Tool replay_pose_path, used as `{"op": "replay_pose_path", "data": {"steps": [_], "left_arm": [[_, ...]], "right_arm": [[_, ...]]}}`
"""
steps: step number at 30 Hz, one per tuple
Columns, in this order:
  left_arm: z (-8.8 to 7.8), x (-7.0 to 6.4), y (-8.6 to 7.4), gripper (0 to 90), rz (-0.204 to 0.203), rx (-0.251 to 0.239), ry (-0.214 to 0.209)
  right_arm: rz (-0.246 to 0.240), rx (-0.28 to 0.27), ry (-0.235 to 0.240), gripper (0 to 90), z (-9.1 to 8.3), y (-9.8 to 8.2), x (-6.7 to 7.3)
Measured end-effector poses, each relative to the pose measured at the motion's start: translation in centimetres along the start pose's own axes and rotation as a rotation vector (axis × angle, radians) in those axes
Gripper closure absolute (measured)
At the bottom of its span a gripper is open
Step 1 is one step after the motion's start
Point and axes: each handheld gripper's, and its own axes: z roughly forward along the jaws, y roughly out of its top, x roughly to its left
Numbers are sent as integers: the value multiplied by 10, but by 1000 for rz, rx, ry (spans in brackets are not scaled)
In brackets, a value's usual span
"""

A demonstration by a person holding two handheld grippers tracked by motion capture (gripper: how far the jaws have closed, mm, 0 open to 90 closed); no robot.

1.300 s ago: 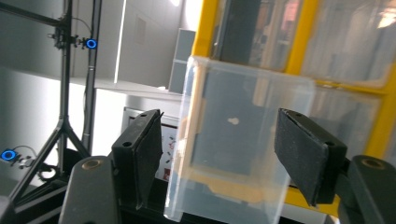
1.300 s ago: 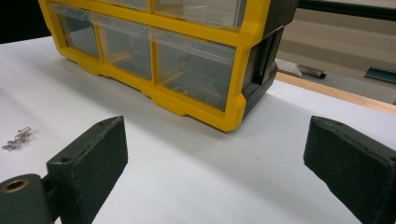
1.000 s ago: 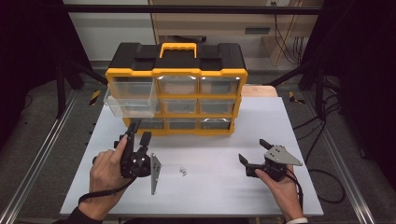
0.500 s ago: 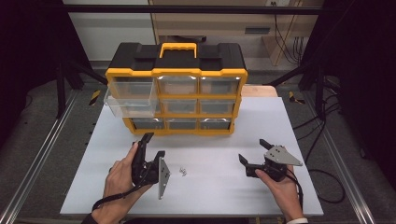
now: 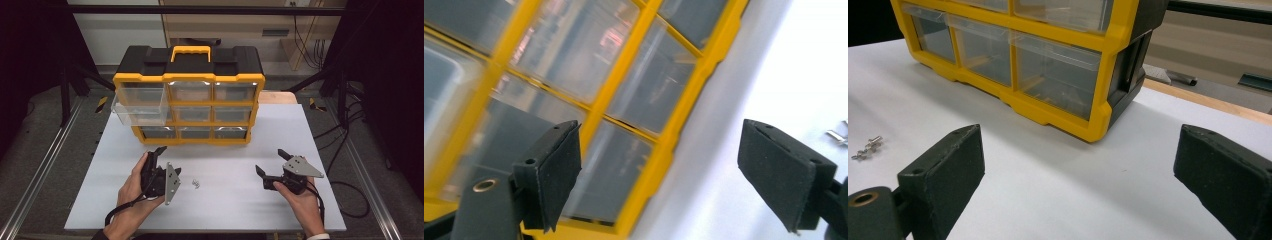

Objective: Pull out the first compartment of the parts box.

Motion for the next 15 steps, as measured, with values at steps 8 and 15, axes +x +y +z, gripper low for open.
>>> {"op": "replay_pose_path", "data": {"steps": [8, 15], "left_arm": [[8, 6, -11, 156, -169, -26, -95], [16, 9, -19, 146, -302, -56, -201]], "right_arm": [[-3, 5, -2, 62, 0, 0, 0], [-2, 5, -1, 61, 0, 0, 0]]}}
